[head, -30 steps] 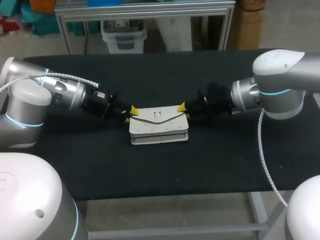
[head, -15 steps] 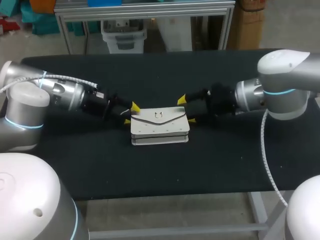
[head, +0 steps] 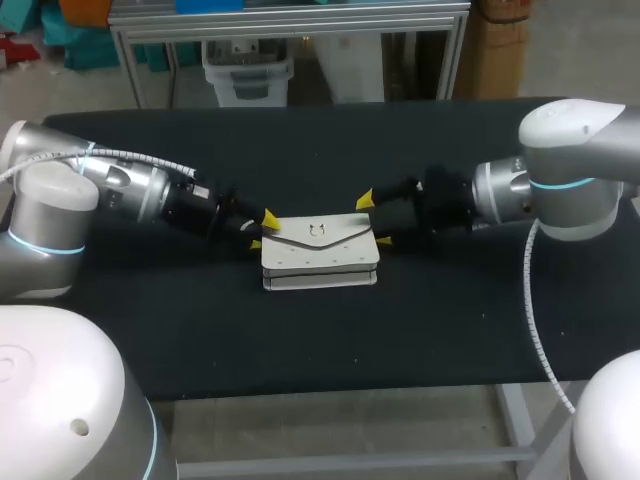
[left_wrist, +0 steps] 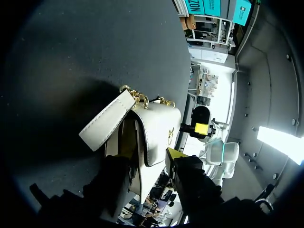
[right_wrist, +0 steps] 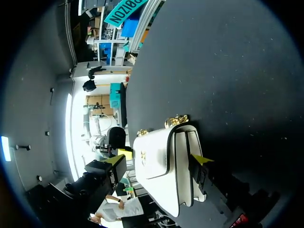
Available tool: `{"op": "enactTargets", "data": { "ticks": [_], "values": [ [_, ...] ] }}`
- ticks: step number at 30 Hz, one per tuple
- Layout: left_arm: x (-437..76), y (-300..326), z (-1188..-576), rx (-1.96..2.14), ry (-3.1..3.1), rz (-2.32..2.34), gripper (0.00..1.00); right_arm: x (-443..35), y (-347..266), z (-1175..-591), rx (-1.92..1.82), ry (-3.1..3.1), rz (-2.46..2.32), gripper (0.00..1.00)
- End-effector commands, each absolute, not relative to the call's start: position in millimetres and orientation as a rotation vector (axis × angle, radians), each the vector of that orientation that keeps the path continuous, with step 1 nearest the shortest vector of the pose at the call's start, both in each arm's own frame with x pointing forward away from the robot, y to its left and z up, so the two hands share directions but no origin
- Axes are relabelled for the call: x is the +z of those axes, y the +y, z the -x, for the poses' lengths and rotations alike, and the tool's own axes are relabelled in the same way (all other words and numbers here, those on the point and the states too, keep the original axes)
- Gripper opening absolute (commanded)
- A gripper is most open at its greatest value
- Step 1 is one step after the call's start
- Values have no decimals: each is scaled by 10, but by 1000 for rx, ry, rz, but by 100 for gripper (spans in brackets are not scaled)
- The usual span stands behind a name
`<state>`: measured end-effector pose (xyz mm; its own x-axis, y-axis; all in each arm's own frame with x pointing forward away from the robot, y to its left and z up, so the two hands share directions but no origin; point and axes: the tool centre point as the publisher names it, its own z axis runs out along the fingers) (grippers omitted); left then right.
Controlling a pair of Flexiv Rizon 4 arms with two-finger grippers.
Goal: Pick up the bag, open it, inspect its contents, close it, and place it on the opposite side
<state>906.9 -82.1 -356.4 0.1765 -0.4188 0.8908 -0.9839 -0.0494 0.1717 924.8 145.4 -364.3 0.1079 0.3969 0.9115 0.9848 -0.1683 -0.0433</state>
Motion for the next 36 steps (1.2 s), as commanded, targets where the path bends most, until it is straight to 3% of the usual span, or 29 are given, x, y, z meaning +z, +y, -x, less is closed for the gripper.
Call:
{"op": "enactTargets", "data": {
  "ticks": [1,2,3,4,5,19,20,21,22,23,24,25,27,28,29,36],
  "values": [
    [-3624,-878,-9162,823,-1370,-1599,0,-3678,1503,-9269,-1014,-1380,1649,71],
    [-3626,-879,-9162,821,-1368,-1601,0,-3686,1519,-9267,-1010,-1384,1644,49],
    [-3628,-881,-9163,819,-1366,-1603,0,-3694,1533,-9268,-1001,-1391,1637,38],
    [-3630,-884,-9164,819,-1366,-1603,0,-3698,1547,-9268,-996,-1395,1632,11],
    [-3632,-886,-9164,818,-1365,-1603,0,-3698,1559,-9270,-988,-1408,1625,0],
    [-3617,-890,-9139,816,-1392,-1609,0,-3752,1567,-9263,-952,-1449,1602,0],
    [-3616,-887,-9135,812,-1404,-1610,11,-3761,1560,-9266,-920,-1457,1598,0],
    [-3613,-885,-9130,811,-1412,-1615,49,-3773,1560,-9276,-874,-1469,1578,0],
    [-3609,-880,-9123,814,-1413,-1618,81,-3782,1562,-9276,-891,-1466,1583,0],
    [-3603,-872,-9120,815,-1418,-1620,97,-3783,1553,-9268,-883,-1474,1594,0],
    [-3599,-862,-9116,817,-1421,-1625,100,-3780,1545,-9258,-880,-1481,1597,0],
    [-3595,-852,-9114,818,-1421,-1627,100,-3770,1523,-9248,-889,-1481,1598,2],
    [-3585,-828,-9110,825,-1423,-1634,100,-3747,1489,-9232,-901,-1479,1602,39],
    [-3577,-814,-9107,829,-1422,-1635,100,-3734,1475,-9229,-908,-1478,1606,47],
    [-3567,-802,-9103,834,-1424,-1641,100,-3720,1461,-9228,-912,-1477,1609,100],
    [-3512,-728,-9068,848,-1434,-1669,100,-3649,1416,-9216,-936,-1480,1617,100]
  ]
}}
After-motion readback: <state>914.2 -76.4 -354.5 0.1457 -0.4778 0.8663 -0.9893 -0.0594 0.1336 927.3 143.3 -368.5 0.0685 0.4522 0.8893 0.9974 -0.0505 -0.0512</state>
